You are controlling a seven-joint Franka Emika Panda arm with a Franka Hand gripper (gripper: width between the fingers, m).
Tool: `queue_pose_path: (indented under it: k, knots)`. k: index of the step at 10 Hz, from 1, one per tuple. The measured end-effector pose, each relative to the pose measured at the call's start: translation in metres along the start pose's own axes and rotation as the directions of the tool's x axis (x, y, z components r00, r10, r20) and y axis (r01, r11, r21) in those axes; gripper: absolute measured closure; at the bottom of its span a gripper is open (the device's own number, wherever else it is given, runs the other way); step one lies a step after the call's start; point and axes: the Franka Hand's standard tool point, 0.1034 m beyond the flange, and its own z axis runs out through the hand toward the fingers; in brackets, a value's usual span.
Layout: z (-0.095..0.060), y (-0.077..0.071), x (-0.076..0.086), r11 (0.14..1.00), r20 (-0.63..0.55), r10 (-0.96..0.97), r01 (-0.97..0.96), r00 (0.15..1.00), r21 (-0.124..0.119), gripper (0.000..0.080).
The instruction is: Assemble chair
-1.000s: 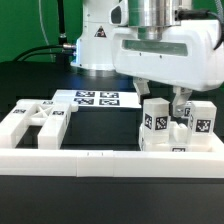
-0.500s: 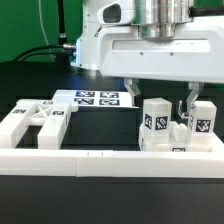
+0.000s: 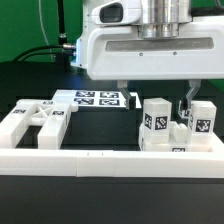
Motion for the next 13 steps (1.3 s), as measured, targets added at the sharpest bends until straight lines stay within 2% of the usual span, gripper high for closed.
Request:
queue_pose_path:
  k: [4,6,7,8,11,13]
  knots:
    - [0.0005,0.0009,-0.0002,0.981,0.001,-0.196,0.196,0.981,-0.009,0.0150]
    - [0.0004,0.0019,0.0001,0.981,0.000,-0.193,0.193,0.981,-0.010,0.0412]
    - [0.0004,0.0018,0.0001,0.983,0.000,-0.183,0.183,0.983,-0.009,0.0412]
    - [0.0004,0.0018,0.0001,0.986,0.000,-0.167,0.167,0.986,-0.009,0.0515]
    - [0.0006,0.0016,-0.0001,0.999,-0.001,-0.047,0.047,0.999,-0.009,0.0514]
    - [0.0011,0.0013,-0.0004,0.967,-0.003,0.255,-0.255,0.967,-0.010,0.0514]
